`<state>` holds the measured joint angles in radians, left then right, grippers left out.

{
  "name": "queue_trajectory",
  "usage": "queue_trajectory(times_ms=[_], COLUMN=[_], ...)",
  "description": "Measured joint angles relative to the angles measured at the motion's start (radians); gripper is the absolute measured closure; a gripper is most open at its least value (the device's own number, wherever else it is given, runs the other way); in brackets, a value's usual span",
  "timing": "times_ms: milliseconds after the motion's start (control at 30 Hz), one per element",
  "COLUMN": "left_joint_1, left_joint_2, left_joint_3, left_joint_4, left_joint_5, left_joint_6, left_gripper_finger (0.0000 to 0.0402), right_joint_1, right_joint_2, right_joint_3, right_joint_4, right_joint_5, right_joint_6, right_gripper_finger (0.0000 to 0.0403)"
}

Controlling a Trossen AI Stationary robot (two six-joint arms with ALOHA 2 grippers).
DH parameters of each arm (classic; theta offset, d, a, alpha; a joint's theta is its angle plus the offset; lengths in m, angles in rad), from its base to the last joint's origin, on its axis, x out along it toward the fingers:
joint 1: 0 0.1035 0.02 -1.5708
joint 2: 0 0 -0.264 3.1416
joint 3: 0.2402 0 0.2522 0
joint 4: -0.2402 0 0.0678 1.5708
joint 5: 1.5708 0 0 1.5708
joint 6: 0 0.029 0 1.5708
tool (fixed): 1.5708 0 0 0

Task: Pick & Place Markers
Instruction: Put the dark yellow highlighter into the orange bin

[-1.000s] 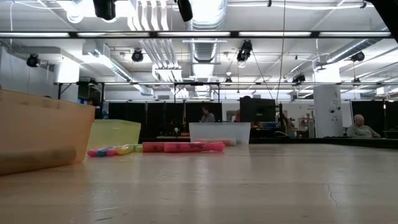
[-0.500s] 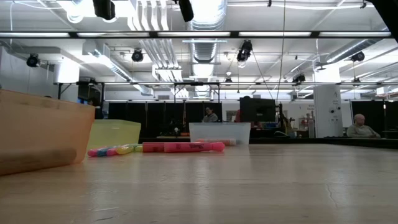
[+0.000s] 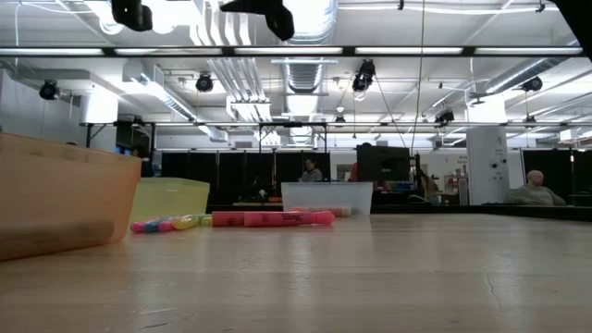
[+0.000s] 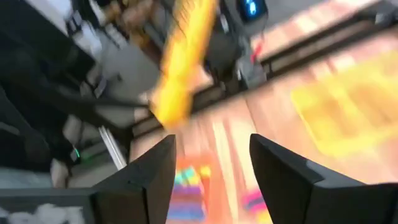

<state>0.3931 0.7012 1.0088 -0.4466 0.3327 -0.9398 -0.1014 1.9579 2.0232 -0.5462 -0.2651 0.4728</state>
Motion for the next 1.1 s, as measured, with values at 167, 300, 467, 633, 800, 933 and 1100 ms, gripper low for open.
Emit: queue_trajectory(times_ms=[167, 300, 467, 633, 800, 933, 1100], left_joint_1=[-0.012, -0.047, -0.119, -0.233, -0.402, -0.547, -0.68], left_joint_2=[-0.017, -0.017, 0.001, 0.049, 0.133, 0.212, 0.304], left_joint_3=[0.0, 0.0, 0.0, 0.0, -0.005, -0.029, -0.084], left_joint_4=[-0.17, -0.399, -0.562, -0.565, -0.564, -0.557, -0.434], left_joint_5=[0.108, 0.141, 0.11, 0.087, 0.021, -0.034, -0.054], left_joint_6=[-0.056, -0.081, -0.108, -0.177, -0.255, -0.336, -0.437], left_gripper_finger=[0.0336, 0.0336, 0.0336, 0.0336, 0.0335, 0.0335, 0.0335], right_joint_1=[0.009, 0.009, 0.009, 0.009, 0.005, -0.003, -0.019], right_joint_2=[0.0, 0.0, 0.0, 0.0, 0.0, 0.0, 0.0], right_joint_3=[0.0, -0.012, -0.026, -0.041, -0.045, -0.045, -0.045], right_joint_4=[-0.17, -0.259, -0.318, -0.34, -0.364, -0.381, -0.415], right_joint_5=[0.004, 0.049, 0.115, 0.166, 0.192, 0.219, 0.221], right_joint_6=[-0.095, -0.138, -0.155, -0.184, -0.203, -0.226, -0.249], right_gripper_finger=[0.0196, 0.0195, 0.0195, 0.0195, 0.0195, 0.0195, 0.0195])
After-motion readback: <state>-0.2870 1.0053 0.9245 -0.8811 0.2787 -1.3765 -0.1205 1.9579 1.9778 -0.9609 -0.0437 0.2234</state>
